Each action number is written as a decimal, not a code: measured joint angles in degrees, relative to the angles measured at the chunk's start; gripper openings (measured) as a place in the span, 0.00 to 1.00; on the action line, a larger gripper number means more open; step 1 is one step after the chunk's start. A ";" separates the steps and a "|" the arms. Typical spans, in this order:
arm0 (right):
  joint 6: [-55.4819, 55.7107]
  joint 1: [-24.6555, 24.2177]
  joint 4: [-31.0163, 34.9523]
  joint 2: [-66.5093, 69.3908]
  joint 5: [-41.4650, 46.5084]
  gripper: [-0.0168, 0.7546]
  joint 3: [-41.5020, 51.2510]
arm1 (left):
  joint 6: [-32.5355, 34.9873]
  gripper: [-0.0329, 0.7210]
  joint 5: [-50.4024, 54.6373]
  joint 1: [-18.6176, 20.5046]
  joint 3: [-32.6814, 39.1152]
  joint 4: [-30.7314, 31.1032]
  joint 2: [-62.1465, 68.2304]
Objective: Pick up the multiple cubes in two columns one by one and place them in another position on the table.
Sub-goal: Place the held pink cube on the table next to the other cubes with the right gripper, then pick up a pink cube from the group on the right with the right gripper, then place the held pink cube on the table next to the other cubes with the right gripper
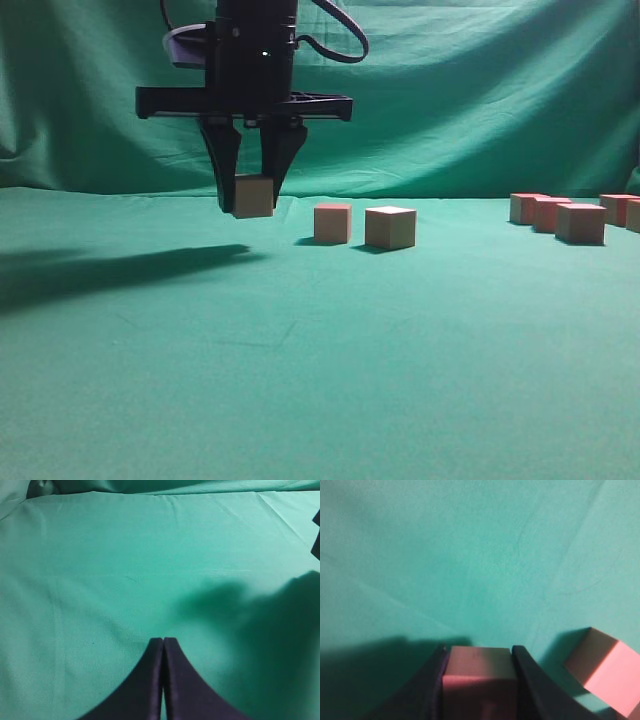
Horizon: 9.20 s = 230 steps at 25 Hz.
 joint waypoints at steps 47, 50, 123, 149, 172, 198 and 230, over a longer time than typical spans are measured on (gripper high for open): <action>6.57 -1.15 -3.99 3.29 -1.88 0.36 -0.34 | 0.00 0.04 0.00 0.00 0.00 0.00 0.00; 6.43 -1.15 -3.99 3.29 -1.88 0.42 -0.34 | 0.00 0.04 0.00 0.00 0.00 0.00 0.00; 2.11 -34.37 -11.34 -61.69 0.45 0.53 52.72 | -0.10 0.04 0.00 0.00 0.00 0.00 0.00; -12.71 -42.25 -1.37 -35.20 -24.78 0.78 61.21 | -0.10 0.04 0.00 0.00 0.00 0.00 0.00; -11.51 -42.34 -1.33 -28.78 -30.17 0.37 60.06 | -0.10 0.04 0.00 0.00 0.00 0.00 0.00; -22.54 1.15 11.84 -46.48 -12.17 0.37 47.46 | -0.10 0.04 0.00 0.00 0.00 0.00 0.00; 23.97 5.43 -4.93 -9.08 -12.33 0.37 18.74 | -0.10 0.04 0.00 0.00 0.00 0.00 0.00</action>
